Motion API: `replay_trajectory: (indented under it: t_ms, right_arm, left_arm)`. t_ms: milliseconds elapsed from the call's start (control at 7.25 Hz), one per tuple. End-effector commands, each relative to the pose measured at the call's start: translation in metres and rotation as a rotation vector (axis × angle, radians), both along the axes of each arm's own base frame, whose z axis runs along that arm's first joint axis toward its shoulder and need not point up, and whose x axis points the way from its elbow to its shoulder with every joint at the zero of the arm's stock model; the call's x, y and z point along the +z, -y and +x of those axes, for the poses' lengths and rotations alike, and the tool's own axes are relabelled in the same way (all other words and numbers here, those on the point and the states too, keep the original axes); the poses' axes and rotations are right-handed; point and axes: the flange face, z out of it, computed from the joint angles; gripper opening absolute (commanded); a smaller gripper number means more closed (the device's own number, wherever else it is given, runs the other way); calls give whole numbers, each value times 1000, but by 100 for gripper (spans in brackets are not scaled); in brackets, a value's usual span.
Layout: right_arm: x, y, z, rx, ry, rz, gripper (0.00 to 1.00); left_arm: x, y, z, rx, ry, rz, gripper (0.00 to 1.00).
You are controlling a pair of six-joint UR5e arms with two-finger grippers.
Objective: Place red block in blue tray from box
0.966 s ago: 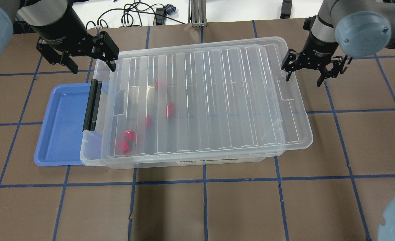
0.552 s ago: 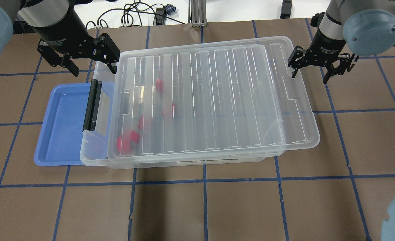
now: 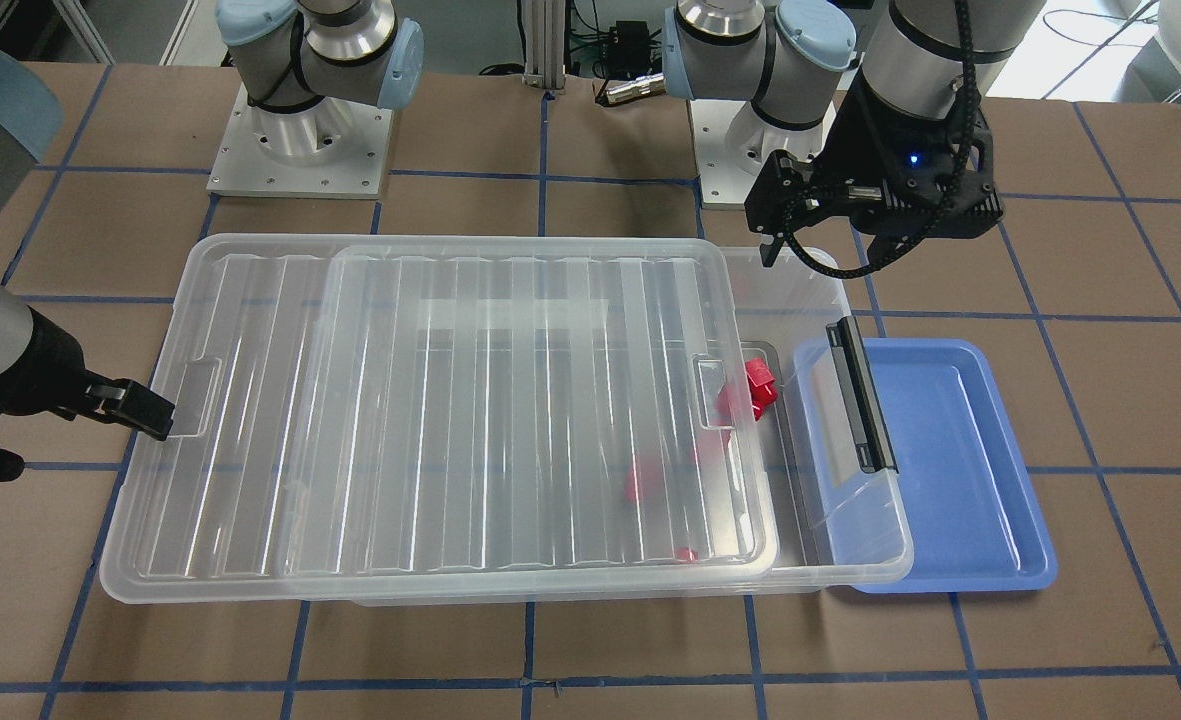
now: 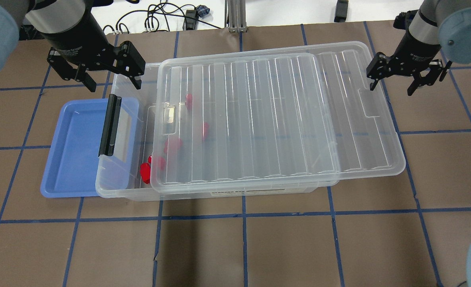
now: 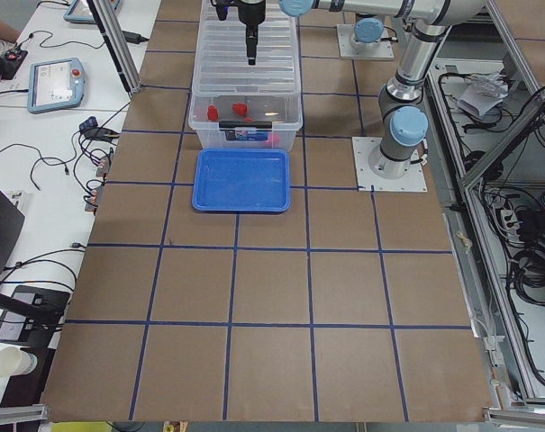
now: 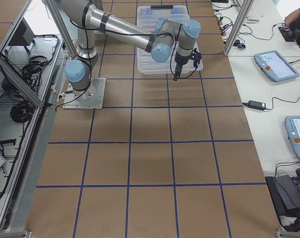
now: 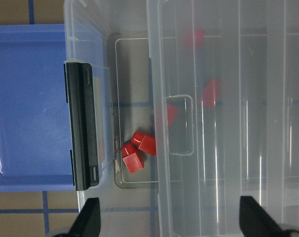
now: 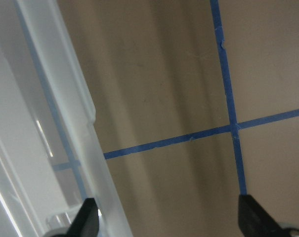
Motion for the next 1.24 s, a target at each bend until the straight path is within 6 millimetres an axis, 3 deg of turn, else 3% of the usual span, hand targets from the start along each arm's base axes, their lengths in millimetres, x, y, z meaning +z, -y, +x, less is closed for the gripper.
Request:
replay_trajectory:
  t_ms: [0,276,552,690,1103]
  right_arm:
    - [1,-2,-29,38,-32,2,100]
    - [2,-1,-41,76,-37,-12,100]
    - [3,0,-51,79,-41,-25,100]
    - [3,0,-52,104,-42,-27,100]
    - [4,-1,-68,131,-62,-29,100]
  left_arm:
    - [-8,5,-2,-7,1,13,100]
    - [-19,10,-18,-31,1,21,100]
    - [-26,13,-21,-38,0,30,100]
    - [-38,11,-21,-43,2,62,100]
    - [-82,40,-10,-39,38,55,100]
